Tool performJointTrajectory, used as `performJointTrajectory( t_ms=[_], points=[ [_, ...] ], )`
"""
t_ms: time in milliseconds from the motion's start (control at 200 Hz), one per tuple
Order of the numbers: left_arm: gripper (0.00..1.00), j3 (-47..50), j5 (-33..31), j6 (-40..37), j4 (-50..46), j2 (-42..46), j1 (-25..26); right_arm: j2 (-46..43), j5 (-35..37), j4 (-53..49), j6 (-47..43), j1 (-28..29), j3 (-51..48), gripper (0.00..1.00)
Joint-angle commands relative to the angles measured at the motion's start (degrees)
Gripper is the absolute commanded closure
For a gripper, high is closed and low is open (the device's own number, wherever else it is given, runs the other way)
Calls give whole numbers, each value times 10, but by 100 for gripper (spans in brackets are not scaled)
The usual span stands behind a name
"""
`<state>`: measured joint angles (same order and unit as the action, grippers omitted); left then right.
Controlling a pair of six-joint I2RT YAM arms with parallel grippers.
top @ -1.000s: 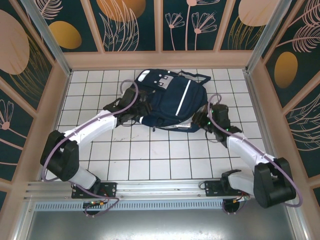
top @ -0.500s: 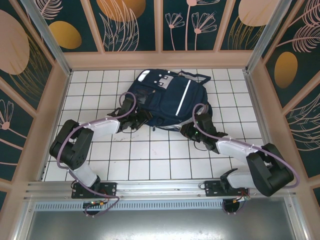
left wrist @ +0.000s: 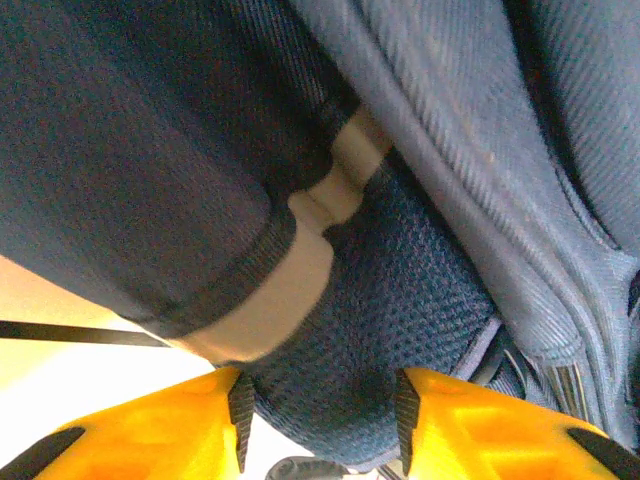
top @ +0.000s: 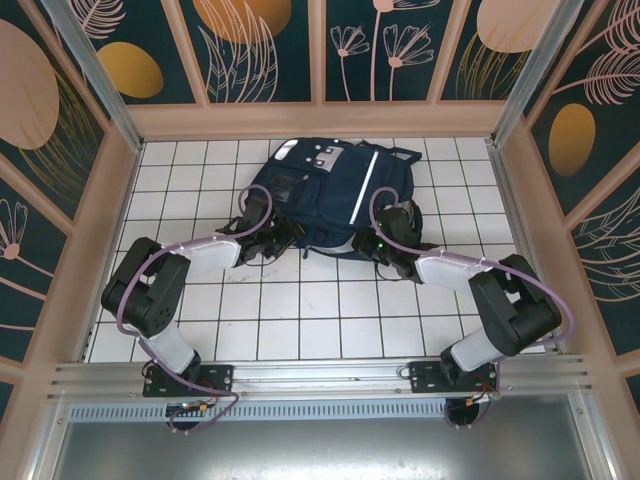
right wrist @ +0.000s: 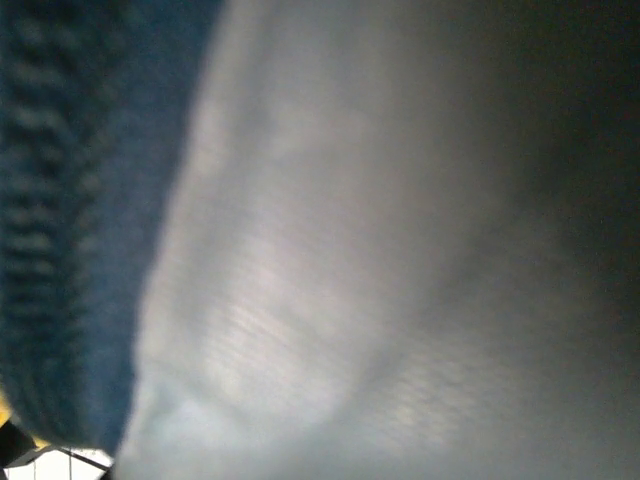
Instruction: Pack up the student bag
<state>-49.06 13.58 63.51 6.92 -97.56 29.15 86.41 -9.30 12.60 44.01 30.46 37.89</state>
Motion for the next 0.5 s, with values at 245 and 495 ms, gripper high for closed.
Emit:
performJointTrajectory(
  t_ms=[245, 495],
  points=[
    [65, -8, 21, 1, 37, -46, -1, -149, 96, -93, -32, 58, -24, 49],
    [93, -5, 27, -6, 53, -50, -3, -158, 135, -78, -12, 133, -35, 48]
  ],
)
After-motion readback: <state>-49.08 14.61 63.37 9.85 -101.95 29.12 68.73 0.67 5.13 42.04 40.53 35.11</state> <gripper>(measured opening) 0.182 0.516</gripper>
